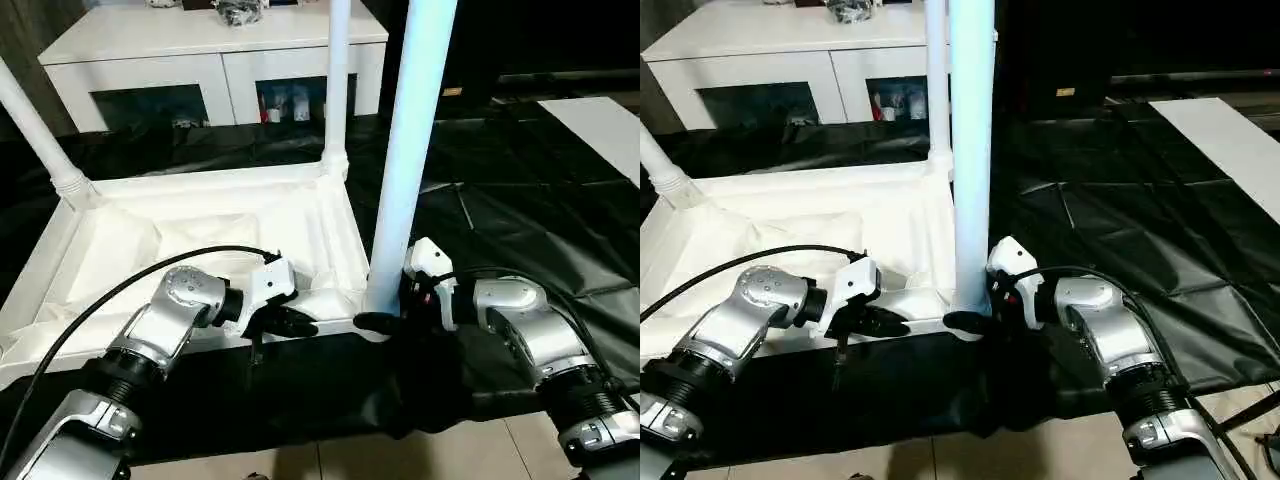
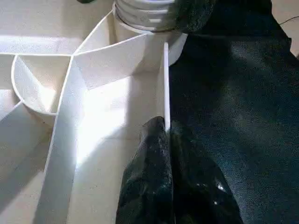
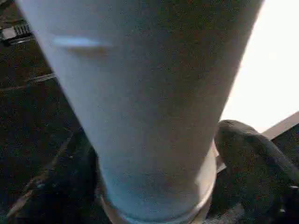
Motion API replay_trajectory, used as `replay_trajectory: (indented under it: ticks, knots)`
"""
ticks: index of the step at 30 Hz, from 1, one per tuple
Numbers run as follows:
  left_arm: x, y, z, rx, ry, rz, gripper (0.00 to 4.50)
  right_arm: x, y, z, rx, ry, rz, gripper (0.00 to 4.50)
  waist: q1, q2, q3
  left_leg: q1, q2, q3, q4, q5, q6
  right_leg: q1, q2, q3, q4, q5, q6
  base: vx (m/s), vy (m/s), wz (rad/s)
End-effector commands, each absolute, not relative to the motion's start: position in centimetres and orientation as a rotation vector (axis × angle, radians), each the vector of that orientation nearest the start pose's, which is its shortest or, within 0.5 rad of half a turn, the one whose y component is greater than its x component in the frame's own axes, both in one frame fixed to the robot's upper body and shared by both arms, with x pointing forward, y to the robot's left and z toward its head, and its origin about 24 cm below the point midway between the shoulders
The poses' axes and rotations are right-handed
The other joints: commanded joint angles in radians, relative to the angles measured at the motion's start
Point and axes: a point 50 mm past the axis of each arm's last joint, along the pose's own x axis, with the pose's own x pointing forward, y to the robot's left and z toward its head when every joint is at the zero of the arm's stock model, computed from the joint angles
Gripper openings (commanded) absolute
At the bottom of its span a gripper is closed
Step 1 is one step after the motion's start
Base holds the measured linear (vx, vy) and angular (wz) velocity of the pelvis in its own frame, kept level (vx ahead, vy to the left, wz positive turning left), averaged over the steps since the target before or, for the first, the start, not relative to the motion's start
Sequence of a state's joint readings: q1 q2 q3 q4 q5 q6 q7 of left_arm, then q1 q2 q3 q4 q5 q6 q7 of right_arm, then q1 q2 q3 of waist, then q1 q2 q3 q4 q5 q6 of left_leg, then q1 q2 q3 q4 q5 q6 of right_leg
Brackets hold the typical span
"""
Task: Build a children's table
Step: Rotate leg to tighten
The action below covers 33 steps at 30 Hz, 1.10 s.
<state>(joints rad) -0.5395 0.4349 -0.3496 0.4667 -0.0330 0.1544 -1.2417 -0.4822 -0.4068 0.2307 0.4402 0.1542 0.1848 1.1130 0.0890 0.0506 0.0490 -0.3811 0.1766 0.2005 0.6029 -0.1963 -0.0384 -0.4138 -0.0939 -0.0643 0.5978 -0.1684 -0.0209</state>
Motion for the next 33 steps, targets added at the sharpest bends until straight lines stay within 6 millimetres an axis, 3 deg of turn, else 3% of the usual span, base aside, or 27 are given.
replay_trajectory:
  ticks: [1, 5, 9, 12, 13, 14, 15, 17, 18, 20, 22, 24, 25, 27, 28, 30, 31, 32, 33]
  knots:
    - [29.6, 12.9, 5.1, 0.418, 0.491, -1.471, 0.00, 30.6, -14.4, 5.6, -0.245, 0.379, 1.235, 3.44, -0.001, -0.008, -0.067, 0.021, 0.057, -0.025, -0.078, -0.204, 0.036, 0.051, -0.059, 0.042, -0.060, -0.206, -0.219, 0.000, 0.000, 0.00]
    - [29.7, 13.0, 5.0, 0.423, 0.493, -1.466, 0.00, 30.7, -14.4, 5.5, -0.248, 0.386, 1.223, 3.25, -0.001, -0.009, -0.071, 0.017, 0.055, -0.024, -0.072, -0.147, 0.062, 0.053, -0.057, 0.040, -0.051, -0.130, -0.237, 0.000, 0.000, 0.00]
    - [30.4, 13.1, 4.6, 0.451, 0.504, -1.364, 0.00, 31.5, -14.4, 4.5, -0.203, 0.410, 1.072, 2.90, -0.002, -0.008, -0.068, 0.019, 0.056, -0.023, -0.074, -0.170, 0.059, 0.050, -0.058, 0.040, -0.057, -0.168, -0.236, 0.000, 0.000, 0.00]
    - [31.2, 13.1, 4.1, 0.450, 0.529, -1.244, 0.00, 32.2, -14.1, 3.5, -0.129, 0.437, 0.910, 2.76, -0.015, -0.012, -0.053, 0.029, 0.051, -0.028, -0.085, -0.288, 0.003, 0.044, -0.061, 0.041, -0.081, -0.385, -0.188, 0.000, 0.000, 0.00]
    - [31.7, 12.8, 3.9, 0.439, 0.531, -1.189, 0.00, 32.4, -13.8, 3.1, -0.088, 0.442, 0.833, 2.75, -0.018, -0.009, -0.049, 0.033, 0.051, -0.030, -0.087, -0.317, -0.010, 0.041, -0.062, 0.041, -0.085, -0.431, -0.177, 0.000, 0.000, 0.00]
    - [32.0, 12.6, 3.8, 0.431, 0.533, -1.144, 0.00, 32.6, -13.6, 2.8, -0.057, 0.450, 0.772, 2.75, -0.022, -0.010, -0.047, 0.041, 0.048, -0.035, -0.090, -0.362, -0.028, 0.039, -0.064, 0.038, -0.095, -0.515, -0.145, 0.000, 0.000, 0.00]
    - [32.9, 11.8, 3.7, 0.408, 0.520, -1.039, 0.00, 33.0, -13.1, 2.0, 0.002, 0.478, 0.638, 2.74, -0.029, -0.010, -0.048, 0.043, 0.049, -0.039, -0.093, -0.377, -0.039, 0.039, -0.064, 0.038, -0.097, -0.536, -0.129, 0.000, 0.000, 0.00]
    - [33.3, 11.4, 3.7, 0.393, 0.510, -0.987, 0.00, 33.2, -12.9, 1.6, 0.021, 0.496, 0.555, 2.74, -0.042, -0.006, -0.048, 0.040, 0.046, -0.042, -0.095, -0.386, -0.049, 0.039, -0.062, 0.035, -0.102, -0.542, -0.118, 0.000, 0.000, 0.00]
    - [34.1, 10.5, 3.8, 0.365, 0.496, -0.892, 0.00, 33.4, -12.3, 0.8, 0.067, 0.535, 0.423, 2.74, -0.044, -0.006, -0.049, 0.046, 0.045, -0.042, -0.095, -0.405, -0.052, 0.034, -0.061, 0.034, -0.107, -0.554, -0.107, 0.000, 0.000, 0.00]
    - [34.5, 10.1, 3.9, 0.348, 0.485, -0.839, 0.00, 33.5, -11.8, 0.5, 0.079, 0.548, 0.357, 2.74, -0.050, -0.002, -0.049, 0.051, 0.042, -0.044, -0.095, -0.432, -0.058, 0.030, -0.059, 0.030, -0.111, -0.556, -0.108, 0.000, 0.000, 0.00]
    - [35.2, 9.3, 4.0, 0.334, 0.466, -0.744, 0.00, 33.8, -10.9, 0.2, 0.107, 0.554, 0.261, 2.74, -0.053, 0.002, -0.050, 0.050, 0.043, -0.046, -0.099, -0.449, -0.052, 0.035, -0.058, 0.026, -0.114, -0.526, -0.104, 0.000, 0.000, 0.00]
    - [35.7, 8.8, 4.2, 0.340, 0.450, -0.697, 0.00, 34.2, -9.9, 0.4, 0.112, 0.534, 0.206, 2.74, -0.058, 0.002, -0.049, 0.059, 0.040, -0.045, -0.098, -0.482, -0.058, 0.026, -0.057, 0.024, -0.123, -0.532, -0.101, 0.000, 0.000, 0.00]
    - [35.8, 8.4, 4.3, 0.360, 0.432, -0.693, 0.00, 34.7, -8.8, 1.2, 0.136, 0.485, 0.202, 2.74, -0.061, 0.000, -0.050, 0.055, 0.038, -0.047, -0.099, -0.492, -0.047, 0.029, -0.060, 0.023, -0.124, -0.533, -0.097, 0.000, 0.000, 0.00]
    - [35.8, 8.4, 4.3, 0.360, 0.432, -0.693, 0.00, 34.7, -8.8, 1.2, 0.136, 0.485, 0.202, 2.74, -0.062, 0.001, -0.051, 0.049, 0.040, -0.048, -0.102, -0.481, -0.037, 0.035, -0.061, 0.023, -0.123, -0.521, -0.096, 0.000, 0.000, 0.00]
    - [35.8, 8.3, 4.4, 0.372, 0.424, -0.714, 0.00, 35.1, -8.1, 2.0, 0.143, 0.434, 0.246, 2.74, -0.060, -0.005, -0.052, 0.046, 0.042, -0.046, -0.104, -0.466, -0.030, 0.036, -0.061, 0.025, -0.121, -0.496, -0.101, 0.000, 0.000, 0.00]
    - [35.5, 8.4, 4.4, 0.387, 0.412, -0.766, 0.00, 35.4, -8.1, 3.0, 0.116, 0.364, 0.303, 3.44, -0.059, -0.003, -0.053, 0.043, 0.043, -0.044, -0.104, -0.448, -0.023, 0.039, -0.063, 0.028, -0.116, -0.465, -0.116, 0.000, 0.000, 0.00]
    - [35.3, 8.5, 4.3, 0.393, 0.407, -0.799, 0.00, 35.6, -8.1, 3.5, 0.098, 0.321, 0.335, 3.44, -0.057, -0.007, -0.055, 0.042, 0.043, -0.043, -0.103, -0.436, -0.019, 0.039, -0.063, 0.029, -0.115, -0.454, -0.121, 0.000, 0.000, 0.00]
    - [35.2, 8.6, 4.3, 0.393, 0.402, -0.824, 0.00, 35.6, -8.4, 3.8, 0.089, 0.303, 0.342, 3.44, -0.054, -0.005, -0.059, 0.037, 0.044, -0.041, -0.102, -0.406, -0.008, 0.043, -0.065, 0.032, -0.109, -0.411, -0.133, 0.000, 0.000, 0.00]
    - [35.1, 8.6, 4.3, 0.392, 0.400, -0.837, 0.00, 35.7, -8.5, 3.9, 0.087, 0.294, 0.342, 3.64, -0.056, -0.007, -0.061, 0.020, 0.045, -0.043, -0.103, -0.350, 0.004, 0.056, -0.066, 0.034, -0.098, -0.346, -0.143, 0.000, 0.000, 0.00]
